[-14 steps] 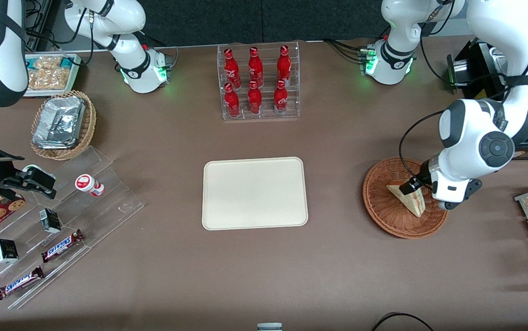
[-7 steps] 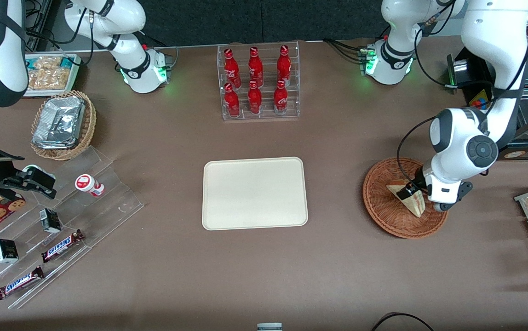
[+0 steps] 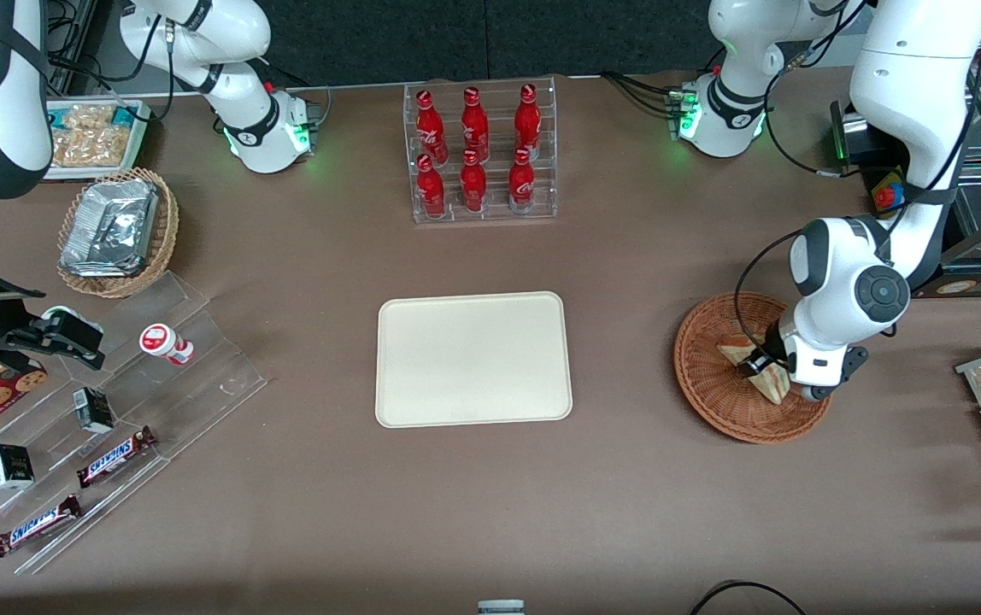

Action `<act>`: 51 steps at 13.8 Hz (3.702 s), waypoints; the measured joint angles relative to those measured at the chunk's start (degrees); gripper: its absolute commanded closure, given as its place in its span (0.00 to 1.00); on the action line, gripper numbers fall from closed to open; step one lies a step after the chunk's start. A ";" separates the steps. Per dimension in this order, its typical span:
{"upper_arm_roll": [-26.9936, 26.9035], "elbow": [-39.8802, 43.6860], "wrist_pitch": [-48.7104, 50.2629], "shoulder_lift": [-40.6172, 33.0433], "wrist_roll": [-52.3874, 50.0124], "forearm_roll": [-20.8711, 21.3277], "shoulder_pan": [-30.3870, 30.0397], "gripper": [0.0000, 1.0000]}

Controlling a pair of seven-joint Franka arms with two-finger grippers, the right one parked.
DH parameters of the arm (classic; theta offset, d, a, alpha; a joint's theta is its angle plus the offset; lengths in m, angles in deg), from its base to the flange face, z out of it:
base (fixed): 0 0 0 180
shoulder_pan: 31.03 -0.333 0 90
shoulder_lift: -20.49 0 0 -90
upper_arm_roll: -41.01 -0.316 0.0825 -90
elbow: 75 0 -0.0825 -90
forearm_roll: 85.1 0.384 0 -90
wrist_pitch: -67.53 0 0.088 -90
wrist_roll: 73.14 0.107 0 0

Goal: Place sandwich from basket to tray

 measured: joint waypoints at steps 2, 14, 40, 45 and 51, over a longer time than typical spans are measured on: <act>0.00 0.02 0.00 -0.05 0.04 0.02 0.01 1.00; 6.80 30.67 33.32 -2.99 -5.69 -0.29 13.06 0.99; 5.93 53.45 18.11 32.26 -8.39 5.72 41.06 0.00; 5.75 60.06 29.18 27.63 -8.72 2.60 38.64 0.00; 5.57 55.72 44.16 12.41 1.36 -2.15 28.17 0.00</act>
